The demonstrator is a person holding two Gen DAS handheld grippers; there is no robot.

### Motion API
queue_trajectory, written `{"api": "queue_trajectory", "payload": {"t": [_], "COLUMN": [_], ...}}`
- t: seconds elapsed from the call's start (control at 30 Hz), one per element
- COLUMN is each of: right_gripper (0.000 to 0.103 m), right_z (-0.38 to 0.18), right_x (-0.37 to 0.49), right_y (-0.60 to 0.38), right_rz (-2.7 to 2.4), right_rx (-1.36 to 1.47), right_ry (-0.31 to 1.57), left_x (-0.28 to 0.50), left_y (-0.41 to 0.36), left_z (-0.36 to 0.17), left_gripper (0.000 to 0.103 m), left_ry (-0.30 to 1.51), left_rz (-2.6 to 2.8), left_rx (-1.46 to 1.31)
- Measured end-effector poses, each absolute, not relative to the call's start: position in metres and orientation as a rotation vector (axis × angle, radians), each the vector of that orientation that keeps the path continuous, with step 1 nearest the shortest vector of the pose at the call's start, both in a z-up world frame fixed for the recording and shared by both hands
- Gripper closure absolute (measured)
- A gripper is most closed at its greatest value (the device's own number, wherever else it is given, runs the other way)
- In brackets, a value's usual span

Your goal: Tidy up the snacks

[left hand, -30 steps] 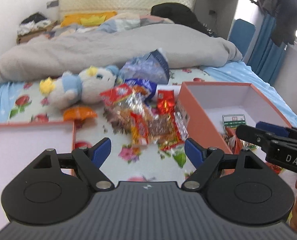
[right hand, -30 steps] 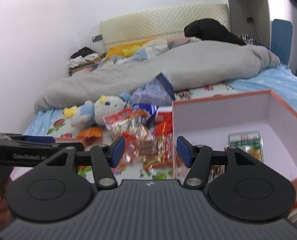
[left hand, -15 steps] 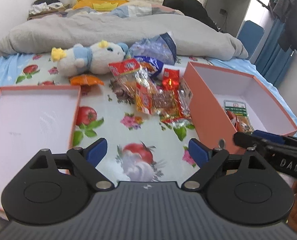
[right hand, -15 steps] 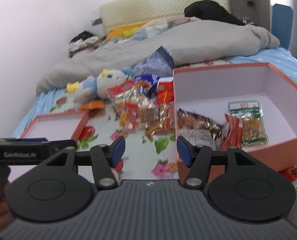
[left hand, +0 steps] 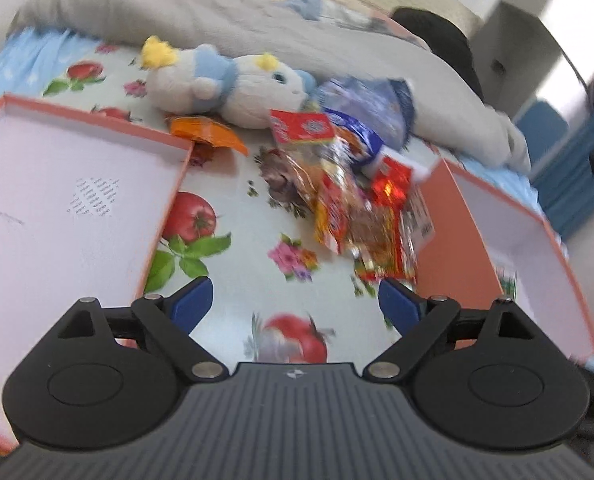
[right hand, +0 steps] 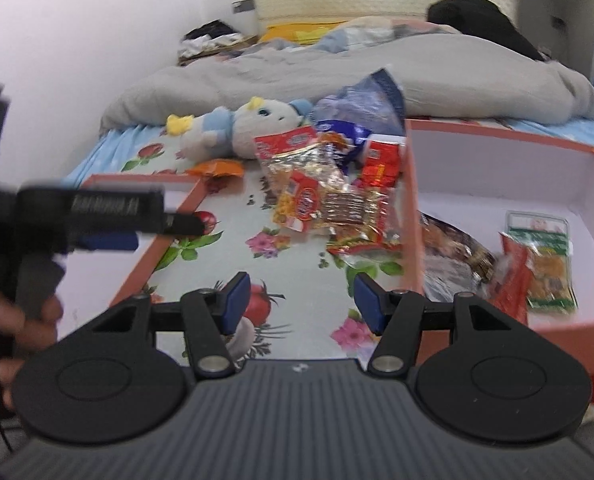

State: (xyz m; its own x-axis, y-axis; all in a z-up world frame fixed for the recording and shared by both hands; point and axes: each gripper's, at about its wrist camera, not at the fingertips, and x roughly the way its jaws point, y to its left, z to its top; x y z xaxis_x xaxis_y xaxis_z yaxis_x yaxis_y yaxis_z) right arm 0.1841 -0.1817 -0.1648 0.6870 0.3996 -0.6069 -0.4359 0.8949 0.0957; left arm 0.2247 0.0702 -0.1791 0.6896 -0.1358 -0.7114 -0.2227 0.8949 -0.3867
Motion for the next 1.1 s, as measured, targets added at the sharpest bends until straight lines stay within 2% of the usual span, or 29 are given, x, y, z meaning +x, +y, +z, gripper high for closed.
{"api": "queue_trajectory", "payload": {"t": [0.43,0.53,0.63,0.77,0.93,1.1], "right_gripper": [0.044,0.044,0.045,0.045,0.046,0.050], "right_z": [-0.193,-0.203,-0.211,-0.223,-0.237,-0.251], "right_x": [0.246,0.260,0.270,0.285,0.299,0.309], "right_y": [-0.131,-0.122,-0.116,-0.106,-0.091,-0.079], "right_rz": [0.504,0.503,0.501,0.504,0.513,0.496], "right_rx": [-0.180,-0.198,-0.204,-0.219,-0.266,-0.329], "right_ry": [0.696,0.703,0.708,0.715,0.694,0.668], "left_x": [0.302,0.318,0.332,0.351,0.376,0.398], "left_y": [0.114,0.118,0.123,0.133,0.137,0.142], "left_z": [-0.214,-0.224,-0.237,-0.259,-0.279,-0.297], "left_gripper": [0.013,0.020,0.033,0.042,0.047,0.047], "left_ry": [0.805,0.813,0.814,0.824,0.840,0.839], "left_rz": [-0.038,-0.062,-0.093,-0.120,-0.115,-0.124], "left_rx": [-0.737,-0.775,-0.836,-0.927,-0.952,-1.006]}}
